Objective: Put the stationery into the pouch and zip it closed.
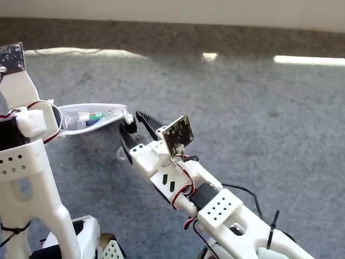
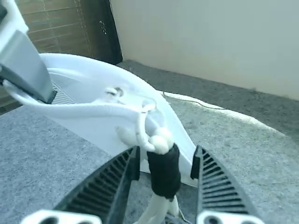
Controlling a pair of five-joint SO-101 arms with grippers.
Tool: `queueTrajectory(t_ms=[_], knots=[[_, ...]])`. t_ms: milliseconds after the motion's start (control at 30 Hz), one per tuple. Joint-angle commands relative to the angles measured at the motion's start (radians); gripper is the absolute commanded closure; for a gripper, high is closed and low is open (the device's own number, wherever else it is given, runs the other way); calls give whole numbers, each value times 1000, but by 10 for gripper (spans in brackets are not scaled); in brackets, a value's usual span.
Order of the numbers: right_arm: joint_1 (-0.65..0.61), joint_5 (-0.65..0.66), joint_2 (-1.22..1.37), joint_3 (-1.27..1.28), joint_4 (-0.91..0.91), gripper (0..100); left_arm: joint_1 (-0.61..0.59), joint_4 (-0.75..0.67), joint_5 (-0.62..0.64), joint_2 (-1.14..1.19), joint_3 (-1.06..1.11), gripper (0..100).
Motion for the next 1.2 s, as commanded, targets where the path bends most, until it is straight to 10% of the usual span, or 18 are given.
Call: queueTrajectory(t_ms=[0, 333, 767, 1167], knots=[[10, 14, -28, -7, -21, 830, -21, -14, -3, 8, 1, 994], [48, 15, -39, -5, 15, 993, -21, -14, -3, 8, 1, 994], [-15, 172, -409, -16, 662, 994, -16, -15, -5, 8, -4, 988], [-199, 259, -524, -8, 848, 994, 21, -8, 2, 7, -4, 761]])
